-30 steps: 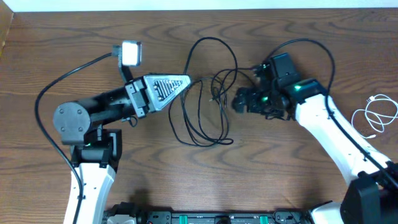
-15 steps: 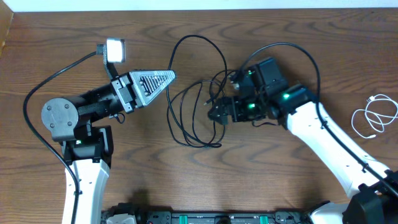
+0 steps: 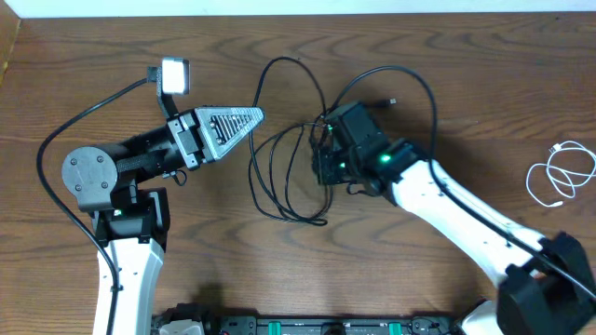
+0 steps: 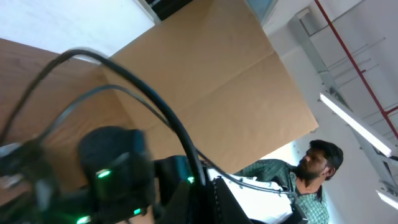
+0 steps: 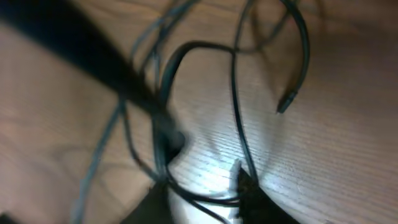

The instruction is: Untangle cables

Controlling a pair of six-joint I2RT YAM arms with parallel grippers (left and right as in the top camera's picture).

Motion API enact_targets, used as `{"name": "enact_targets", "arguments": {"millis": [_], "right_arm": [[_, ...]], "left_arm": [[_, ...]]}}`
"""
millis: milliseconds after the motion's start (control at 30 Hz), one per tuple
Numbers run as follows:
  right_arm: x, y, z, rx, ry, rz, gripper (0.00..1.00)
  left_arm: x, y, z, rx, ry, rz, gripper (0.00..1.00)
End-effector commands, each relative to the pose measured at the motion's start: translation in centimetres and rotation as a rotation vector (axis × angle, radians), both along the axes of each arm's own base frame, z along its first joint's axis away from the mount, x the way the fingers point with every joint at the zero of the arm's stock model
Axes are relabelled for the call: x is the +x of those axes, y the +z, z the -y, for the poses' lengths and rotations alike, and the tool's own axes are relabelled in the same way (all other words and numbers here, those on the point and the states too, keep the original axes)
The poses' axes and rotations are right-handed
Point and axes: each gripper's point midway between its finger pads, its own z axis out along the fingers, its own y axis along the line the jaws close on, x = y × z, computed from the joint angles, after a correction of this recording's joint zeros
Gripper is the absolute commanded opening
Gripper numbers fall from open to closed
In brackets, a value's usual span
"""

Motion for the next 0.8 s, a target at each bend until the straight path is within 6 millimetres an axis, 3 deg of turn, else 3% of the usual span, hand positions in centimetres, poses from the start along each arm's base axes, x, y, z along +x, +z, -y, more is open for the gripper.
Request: {"name": "enact_targets", "arguments": {"millis": [0,133,233,367,533,667,767], "right_arm": [[0.1,-2.4,1.0,-0.109,-0.022,-0.010,0.01],[0.3,-3.6,4.5,-0.241,-0.091,-0.029,0.01],[0.6,-2.4,7.8,-0.294,-0.159,-0.031,0.01],[1.2,1.9,12.0,-0.271,-0.221,0.031,0.01],[1.5,9.4,17.6,-0.194,-0.345,0.211,0.01],[1.1,14.1,20.8,-0.151,-0.422,0.358,0.01],[0.8,15.7,21.0,-0.109,-0.414,0.408,0.01]], "left_arm": [[-0.3,0.5,-0.4,0.007,0.009,0.023,0.08],[0.3,0.3,-2.1,0.017,0.061,0.021,0.08],[1.0,0.0,-4.5,0.034,0.127,0.017,0.08],[1.6,-0.5,-8.0,0.062,0.223,0.011,0.08],[1.7,-1.3,-11.4,0.087,0.297,-0.015,0.08],[1.9,-2.2,-12.2,0.089,0.303,-0.038,0.08],[2.1,-3.1,-12.1,0.079,0.295,-0.060,0.08]]}}
